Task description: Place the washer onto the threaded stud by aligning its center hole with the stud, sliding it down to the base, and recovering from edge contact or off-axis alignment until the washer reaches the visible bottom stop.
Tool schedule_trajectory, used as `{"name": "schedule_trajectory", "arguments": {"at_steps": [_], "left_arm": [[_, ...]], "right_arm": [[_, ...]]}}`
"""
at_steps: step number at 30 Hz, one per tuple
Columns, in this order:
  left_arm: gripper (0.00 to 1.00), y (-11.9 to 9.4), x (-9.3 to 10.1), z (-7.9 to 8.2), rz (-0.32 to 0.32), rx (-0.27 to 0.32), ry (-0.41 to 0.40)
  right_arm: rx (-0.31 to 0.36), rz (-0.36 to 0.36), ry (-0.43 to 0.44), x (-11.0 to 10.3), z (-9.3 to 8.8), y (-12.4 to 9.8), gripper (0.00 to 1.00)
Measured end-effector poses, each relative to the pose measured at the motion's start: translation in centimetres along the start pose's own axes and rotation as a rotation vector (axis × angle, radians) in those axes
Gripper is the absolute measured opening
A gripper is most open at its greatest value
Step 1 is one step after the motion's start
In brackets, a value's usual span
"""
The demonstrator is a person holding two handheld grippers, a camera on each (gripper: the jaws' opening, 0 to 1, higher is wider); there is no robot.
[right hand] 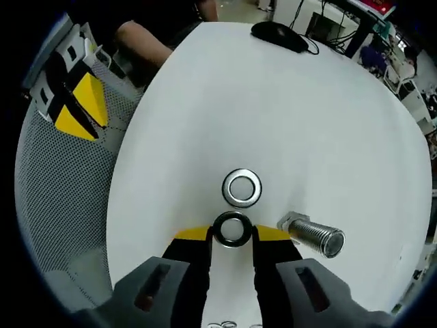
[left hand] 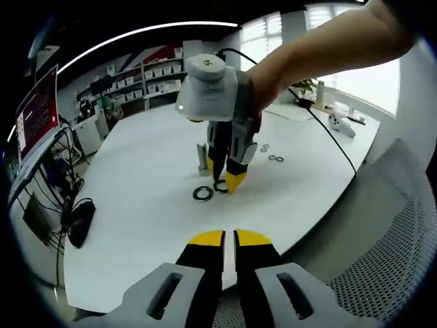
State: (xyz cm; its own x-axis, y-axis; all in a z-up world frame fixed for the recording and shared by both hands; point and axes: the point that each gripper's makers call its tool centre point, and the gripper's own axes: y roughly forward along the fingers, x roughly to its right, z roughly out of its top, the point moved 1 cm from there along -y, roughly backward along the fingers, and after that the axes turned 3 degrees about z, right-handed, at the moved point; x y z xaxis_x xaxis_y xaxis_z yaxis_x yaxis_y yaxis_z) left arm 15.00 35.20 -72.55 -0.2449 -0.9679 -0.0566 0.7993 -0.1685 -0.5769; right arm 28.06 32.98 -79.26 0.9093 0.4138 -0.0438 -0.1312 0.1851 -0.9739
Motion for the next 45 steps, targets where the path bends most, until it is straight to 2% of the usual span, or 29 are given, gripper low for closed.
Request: {"name": "schedule_trajectory", "arguments": {"at_steps": [5,10,14,17,26,38,45], "left_arm": [[0.02,0.0,0.0,0.0,0.001,0.002,-0.001],[0.02,0.0,0.0,0.0,-0.003,-0.001,-0.001],[0.02,0.0,0.1,0.0,-0.006,-0.002,-0.001],[0.02,0.0,0.1,-0.1,-0.010,-0.003,-0.001],[0.03,0.0,0.2,-0.1,-0.016,-0.006,-0.001],[0.03,0.0,0.2,-0.1,-0.018,-0.006,-0.002],[0.03,0.0,0.2,0.0,-0.018,-0.004,-0.002]], "right_arm": [[-0.016,-0.013,-0.009,-0.4,0.1,-0.1,0.24],[0.007,-0.033,0.042,-0.5,0.1,-0.3,0.23],[0.017,-0.069,0.046,-0.3,-0.1,-0.6,0.23],[0.056,-0.062,0.089,-0.4,0.3,-1.3,0.23],[0.116,-0.065,0.148,-0.4,0.7,-3.7,0.23],[0.147,-0.106,0.191,0.8,0.4,-6.5,0.23],[0.127,-0.126,0.154,1.7,0.8,-8.2,0.23]]}}
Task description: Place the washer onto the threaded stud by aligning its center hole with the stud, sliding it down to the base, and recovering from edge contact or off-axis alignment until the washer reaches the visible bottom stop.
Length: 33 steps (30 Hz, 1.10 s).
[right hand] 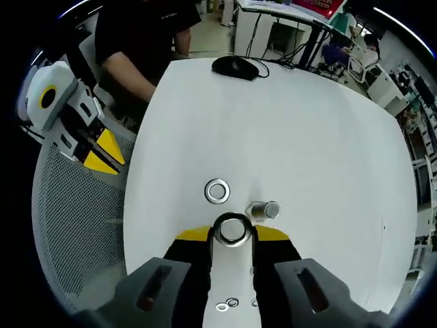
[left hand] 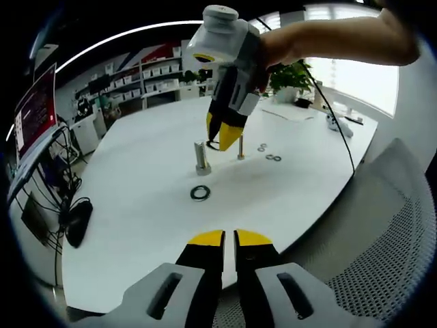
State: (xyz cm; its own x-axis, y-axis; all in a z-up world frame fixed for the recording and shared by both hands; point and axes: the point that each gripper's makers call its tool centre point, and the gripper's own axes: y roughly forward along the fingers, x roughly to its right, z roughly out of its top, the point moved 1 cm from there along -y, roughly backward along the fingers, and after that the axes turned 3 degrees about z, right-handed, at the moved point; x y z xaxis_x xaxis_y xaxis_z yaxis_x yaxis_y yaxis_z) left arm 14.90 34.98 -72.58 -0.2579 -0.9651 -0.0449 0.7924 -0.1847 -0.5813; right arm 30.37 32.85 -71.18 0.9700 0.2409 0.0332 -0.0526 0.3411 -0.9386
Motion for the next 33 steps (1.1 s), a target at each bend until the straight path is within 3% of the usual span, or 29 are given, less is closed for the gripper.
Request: {"name": "schedule_trajectory", "arguments": {"at_steps": [10,16,25,33], "left_arm": [[0.03,-0.1,0.1,-0.1,0.002,-0.001,0.001],[0.17,-0.2,0.6,0.0,-0.019,0.013,-0.001],[0.16,-1.1,1.0,-0.6,-0.014,0.018,-0.015],[0.14,-0.7,0.7,-0.3,0.001,0.012,-0.023]], "right_arm": [[-0.010,-0.006,-0.023,0.9,0.8,-1.5,0.23],[-0.007,-0.021,-0.047,0.7,1.3,-2.7,0.23],[-0.019,-0.064,-0.082,1.1,2.9,-5.1,0.23],[-0.016,-0.075,-0.100,1.7,4.3,-5.7,0.23]]}}
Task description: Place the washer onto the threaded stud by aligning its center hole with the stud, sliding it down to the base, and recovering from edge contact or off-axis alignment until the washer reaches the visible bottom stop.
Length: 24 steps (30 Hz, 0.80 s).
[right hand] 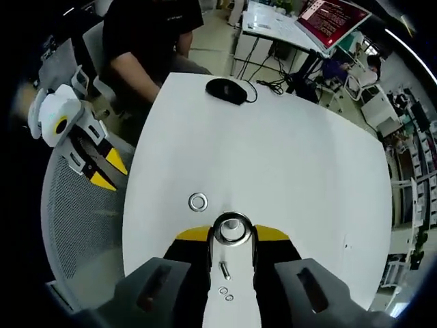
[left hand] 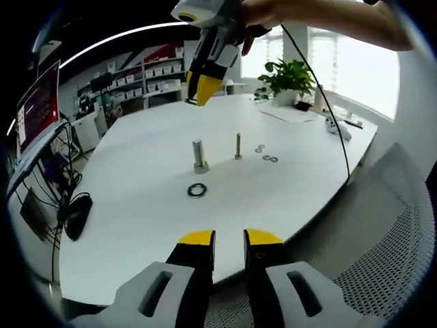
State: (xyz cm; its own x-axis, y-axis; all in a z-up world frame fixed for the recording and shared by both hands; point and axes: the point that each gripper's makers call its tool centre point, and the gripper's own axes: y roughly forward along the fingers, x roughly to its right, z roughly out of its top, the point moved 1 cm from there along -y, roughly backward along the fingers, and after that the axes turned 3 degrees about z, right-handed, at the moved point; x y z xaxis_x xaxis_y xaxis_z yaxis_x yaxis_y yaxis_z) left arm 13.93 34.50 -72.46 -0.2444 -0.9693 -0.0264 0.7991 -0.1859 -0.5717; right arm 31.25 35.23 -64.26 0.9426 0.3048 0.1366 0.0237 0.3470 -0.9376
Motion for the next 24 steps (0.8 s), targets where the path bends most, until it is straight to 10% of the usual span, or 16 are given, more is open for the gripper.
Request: {"name": "schedule_trajectory", "arguments": {"at_steps": [24], "left_arm": [[0.07,1.0,-1.2,0.5,0.030,-0.014,-0.019]], "right_arm": [[-0.116,0.063,-0.030,0.6,-3.1,4.5,0.23]]}}
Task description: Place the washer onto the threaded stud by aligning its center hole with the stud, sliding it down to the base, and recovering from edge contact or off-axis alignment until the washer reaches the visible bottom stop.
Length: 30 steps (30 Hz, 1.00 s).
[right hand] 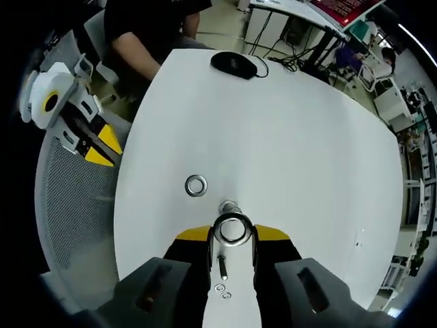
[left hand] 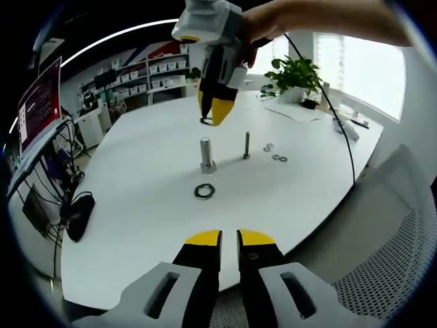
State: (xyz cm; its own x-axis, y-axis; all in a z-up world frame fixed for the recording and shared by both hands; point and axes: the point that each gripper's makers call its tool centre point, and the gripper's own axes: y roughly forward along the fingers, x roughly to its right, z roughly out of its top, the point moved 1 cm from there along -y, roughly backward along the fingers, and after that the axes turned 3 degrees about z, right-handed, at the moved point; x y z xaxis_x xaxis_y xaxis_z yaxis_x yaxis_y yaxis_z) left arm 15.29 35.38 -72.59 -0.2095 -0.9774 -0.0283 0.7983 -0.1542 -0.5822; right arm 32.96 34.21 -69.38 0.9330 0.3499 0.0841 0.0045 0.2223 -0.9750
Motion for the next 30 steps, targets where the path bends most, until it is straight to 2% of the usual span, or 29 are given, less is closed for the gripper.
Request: {"name": "schedule_trajectory", "arguments": {"at_steps": [9,30], "left_arm": [[0.06,0.0,0.0,0.0,0.001,0.000,-0.001],[0.04,0.0,-0.2,0.0,0.010,0.004,-0.002]], "right_arm": [[-0.025,0.034,-0.001,0.1,-0.1,1.6,0.23],[-0.061,0.058,-0.009,0.3,0.0,4.2,0.23]]}}
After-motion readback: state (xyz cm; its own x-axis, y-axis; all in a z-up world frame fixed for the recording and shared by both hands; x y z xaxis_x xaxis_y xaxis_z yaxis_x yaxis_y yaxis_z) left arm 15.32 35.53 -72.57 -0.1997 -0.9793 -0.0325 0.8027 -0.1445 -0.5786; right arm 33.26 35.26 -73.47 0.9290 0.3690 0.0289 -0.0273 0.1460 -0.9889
